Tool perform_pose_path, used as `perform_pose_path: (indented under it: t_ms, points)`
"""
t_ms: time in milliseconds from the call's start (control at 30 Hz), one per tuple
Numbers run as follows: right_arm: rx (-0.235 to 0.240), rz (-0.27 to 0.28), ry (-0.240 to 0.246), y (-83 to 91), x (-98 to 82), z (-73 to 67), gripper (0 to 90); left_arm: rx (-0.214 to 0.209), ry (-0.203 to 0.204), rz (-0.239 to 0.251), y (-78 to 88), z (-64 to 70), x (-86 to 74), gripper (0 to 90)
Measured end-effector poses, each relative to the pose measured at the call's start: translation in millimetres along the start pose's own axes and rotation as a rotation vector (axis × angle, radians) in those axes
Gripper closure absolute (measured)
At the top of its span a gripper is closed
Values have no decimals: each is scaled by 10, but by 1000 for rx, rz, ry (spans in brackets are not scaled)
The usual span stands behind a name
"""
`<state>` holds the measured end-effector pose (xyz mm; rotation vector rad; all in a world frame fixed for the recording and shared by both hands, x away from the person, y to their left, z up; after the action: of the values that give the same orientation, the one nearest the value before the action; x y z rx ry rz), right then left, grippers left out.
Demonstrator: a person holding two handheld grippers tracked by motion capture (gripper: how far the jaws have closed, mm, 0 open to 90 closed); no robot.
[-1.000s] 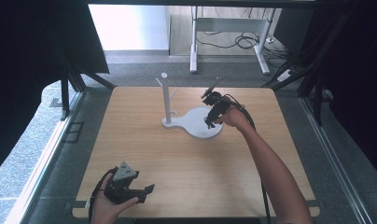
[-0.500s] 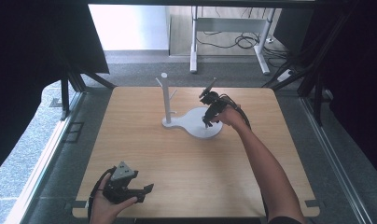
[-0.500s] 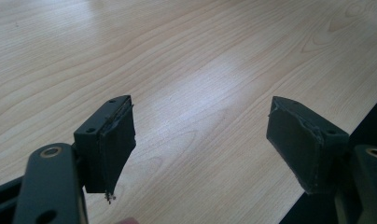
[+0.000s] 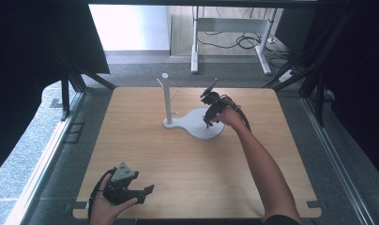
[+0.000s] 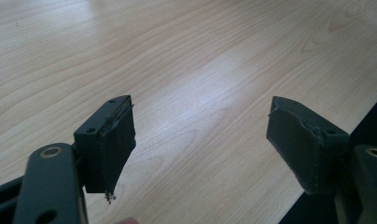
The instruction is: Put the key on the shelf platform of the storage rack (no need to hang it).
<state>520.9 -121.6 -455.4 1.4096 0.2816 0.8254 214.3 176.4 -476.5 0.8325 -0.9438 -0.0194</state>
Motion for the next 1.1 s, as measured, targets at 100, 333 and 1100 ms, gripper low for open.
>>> perform_pose_path:
  t_ms: [100,333,1100]
  points:
    - [-8,0,-3,-26,9,-14,673,1,0,-1,-4,2,0,240]
    - [-9,8,-7,-101,16,-42,673,0,0,1,4,1,-3,240]
    - [-23,11,-9,-234,-24,-77,602,0,-2,-2,-9,2,-6,239]
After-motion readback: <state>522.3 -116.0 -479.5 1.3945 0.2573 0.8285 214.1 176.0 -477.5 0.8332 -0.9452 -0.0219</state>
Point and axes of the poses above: each handheld gripper's, and its own axes: y roughly backward along the jaws, x roughly out of its top, z roughly to its right, the point moved 1 cm from there along -y, roughly forward along the jaws, and after that the axes turned 14 degrees about -x, right-handed, at the moved point
